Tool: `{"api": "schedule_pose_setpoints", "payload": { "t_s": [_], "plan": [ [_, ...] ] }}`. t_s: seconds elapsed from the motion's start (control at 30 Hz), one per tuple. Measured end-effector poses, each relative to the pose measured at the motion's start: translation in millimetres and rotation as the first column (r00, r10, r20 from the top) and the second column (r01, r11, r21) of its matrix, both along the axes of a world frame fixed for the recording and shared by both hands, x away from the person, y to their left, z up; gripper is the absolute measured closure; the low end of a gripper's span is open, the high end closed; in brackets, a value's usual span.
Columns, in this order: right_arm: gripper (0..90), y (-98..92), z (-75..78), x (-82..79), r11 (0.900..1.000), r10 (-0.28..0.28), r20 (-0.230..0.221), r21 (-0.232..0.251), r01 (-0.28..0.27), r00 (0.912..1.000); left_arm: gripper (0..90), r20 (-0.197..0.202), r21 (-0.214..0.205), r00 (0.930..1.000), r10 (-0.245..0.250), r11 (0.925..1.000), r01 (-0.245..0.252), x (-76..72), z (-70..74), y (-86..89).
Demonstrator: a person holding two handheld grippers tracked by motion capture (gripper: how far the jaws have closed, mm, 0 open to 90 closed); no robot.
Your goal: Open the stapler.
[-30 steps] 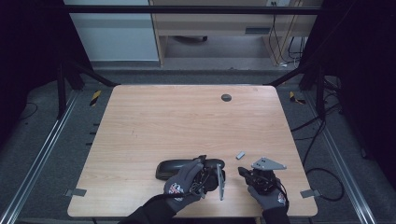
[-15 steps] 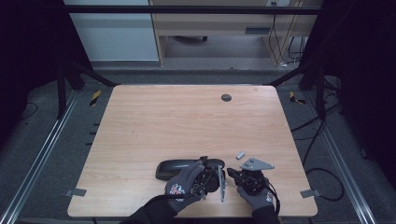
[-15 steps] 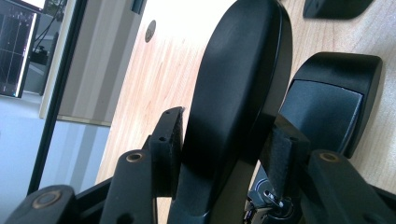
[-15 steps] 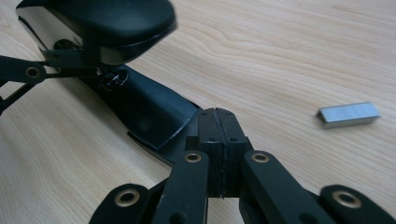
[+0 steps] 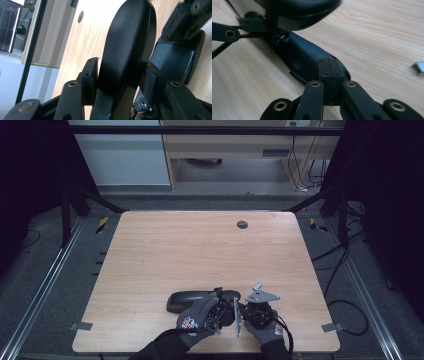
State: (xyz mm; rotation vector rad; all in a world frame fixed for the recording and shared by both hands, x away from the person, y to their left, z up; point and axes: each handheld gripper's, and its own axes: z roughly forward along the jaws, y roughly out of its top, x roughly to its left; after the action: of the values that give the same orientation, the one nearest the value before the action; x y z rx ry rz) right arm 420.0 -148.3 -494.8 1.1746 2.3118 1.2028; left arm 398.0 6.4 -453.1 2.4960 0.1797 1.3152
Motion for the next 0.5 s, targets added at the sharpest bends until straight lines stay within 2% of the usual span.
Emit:
{"api": "schedule_pose_setpoints", "payload": {
  "t_s": [0.2,0.33,0.37,0.43,0.5],
  "plan": [
    [90.0,7.3,-2.6,1.9,1.0000,0.008,0.002,0.003,-0.008,1.0000,53.2,0.000,-0.005,1.0000,0.003,1.0000,-0.003,-0.5,-0.7,0.0],
    [90.0,7.2,-2.7,2.6,0.9998,-0.006,-0.013,0.018,0.006,0.9999,53.2,0.000,-0.005,1.0000,0.003,1.0000,-0.003,-0.5,-0.7,0.0],
    [90.0,7.2,-2.9,2.3,0.9999,-0.013,-0.003,0.010,0.013,0.9999,53.2,-0.001,-0.005,1.0000,0.003,1.0000,-0.003,-0.5,-0.6,0.0],
    [90.0,7.2,-2.4,2.4,0.9998,-0.015,-0.015,0.014,0.015,0.9998,53.2,-0.001,-0.003,1.0000,0.003,1.0000,-0.003,-0.4,-0.5,0.0],
    [90.0,5.8,-3.0,3.3,0.9999,-0.002,-0.007,0.016,0.002,1.0000,53.3,-0.001,-0.002,1.0000,0.003,1.0000,-0.003,-0.4,-0.4,0.0]
  ]
}}
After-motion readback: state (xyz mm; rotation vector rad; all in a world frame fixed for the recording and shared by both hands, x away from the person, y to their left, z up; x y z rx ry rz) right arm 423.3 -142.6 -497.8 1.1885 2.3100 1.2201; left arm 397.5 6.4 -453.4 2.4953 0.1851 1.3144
